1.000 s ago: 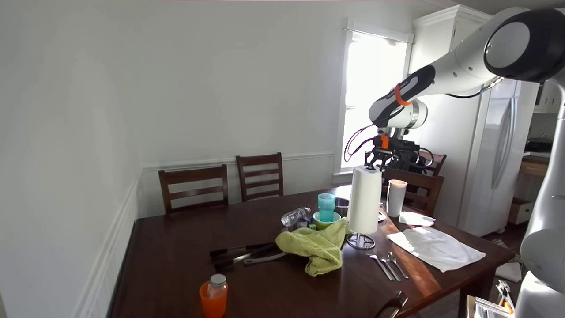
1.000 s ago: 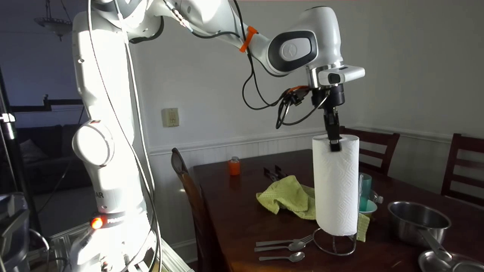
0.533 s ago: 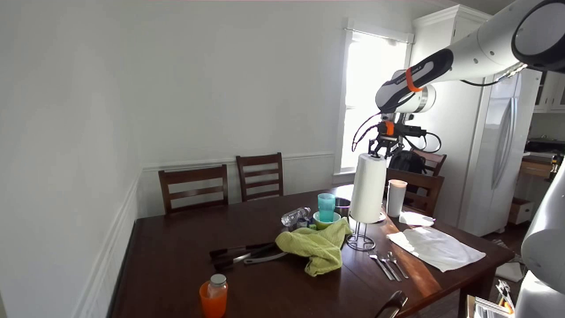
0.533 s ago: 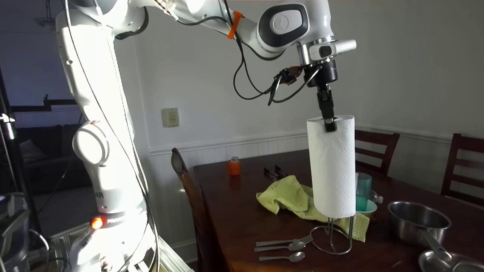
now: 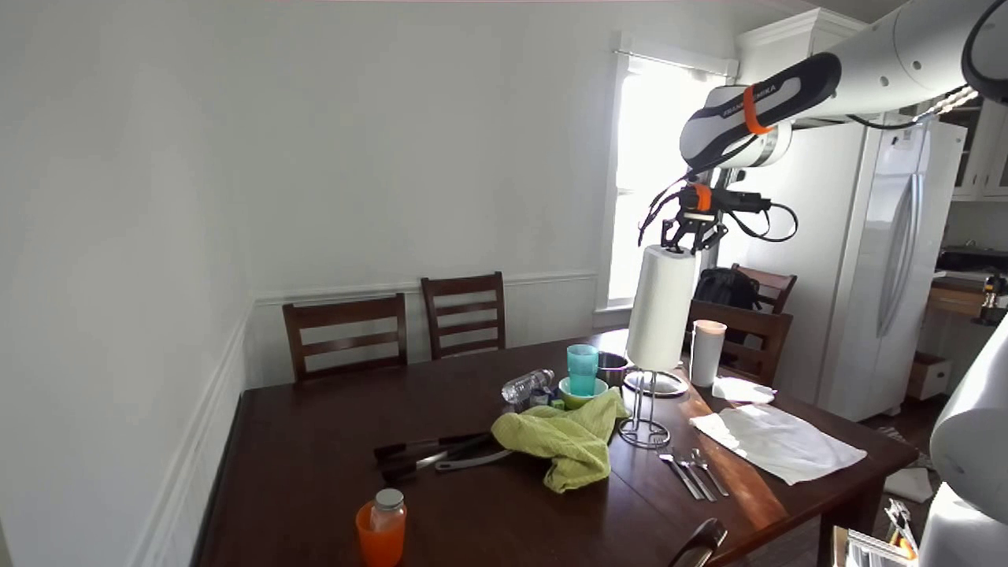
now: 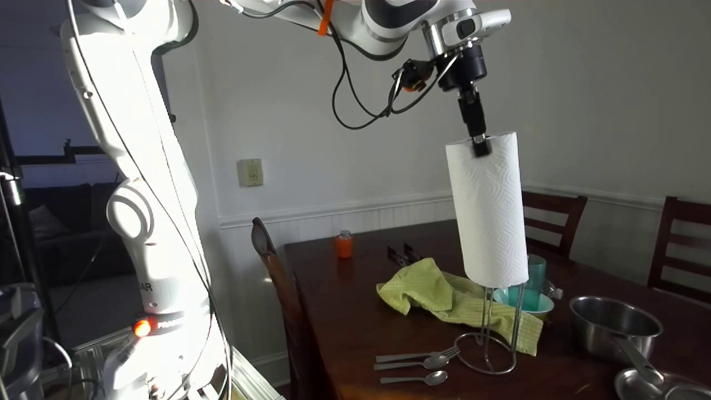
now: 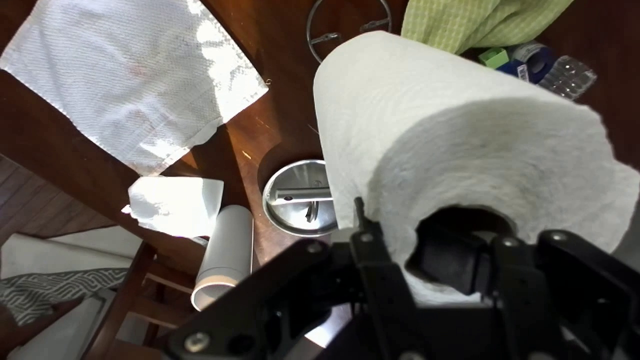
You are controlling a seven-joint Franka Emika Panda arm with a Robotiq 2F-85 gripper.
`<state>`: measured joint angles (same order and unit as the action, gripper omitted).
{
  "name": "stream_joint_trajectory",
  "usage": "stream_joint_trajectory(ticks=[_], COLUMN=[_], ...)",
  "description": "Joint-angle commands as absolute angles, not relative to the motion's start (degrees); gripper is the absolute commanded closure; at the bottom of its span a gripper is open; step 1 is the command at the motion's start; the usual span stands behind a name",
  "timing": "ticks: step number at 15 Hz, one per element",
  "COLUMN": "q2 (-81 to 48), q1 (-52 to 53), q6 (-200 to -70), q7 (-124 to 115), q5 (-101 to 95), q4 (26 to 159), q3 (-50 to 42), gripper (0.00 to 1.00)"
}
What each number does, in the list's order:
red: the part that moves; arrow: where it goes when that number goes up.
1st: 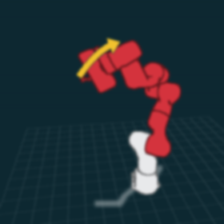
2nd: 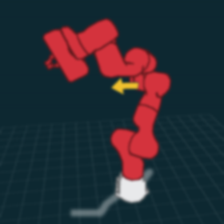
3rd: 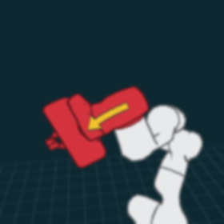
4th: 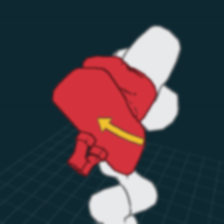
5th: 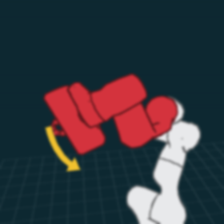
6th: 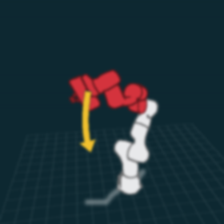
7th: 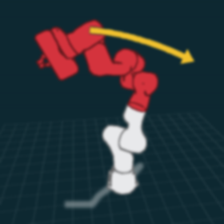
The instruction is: Remove the paper towel roll from the handle
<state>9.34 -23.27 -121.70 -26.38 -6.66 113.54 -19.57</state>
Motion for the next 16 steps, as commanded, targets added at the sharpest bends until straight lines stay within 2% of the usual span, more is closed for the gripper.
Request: stream_joint_trajectory(ticks=[1, 3, 4, 16], q2=[11.58, 12.3, 10.92, 11.51], q1=[-23.46, -23.27, -23.27, -23.24], q6=[-119.15, -119.04, -120.38, -120.0], q7=[-27.36, -26.46, -26.22, -26.21], q5=[-9.19, -9.11, -7.6, -7.86], q4=[111.01, 110.1, 111.3, 110.58], q3=[-18.84, -18.6, -19.07, -18.77], gripper=[0.95, 0.95, 0.81, 0.81])
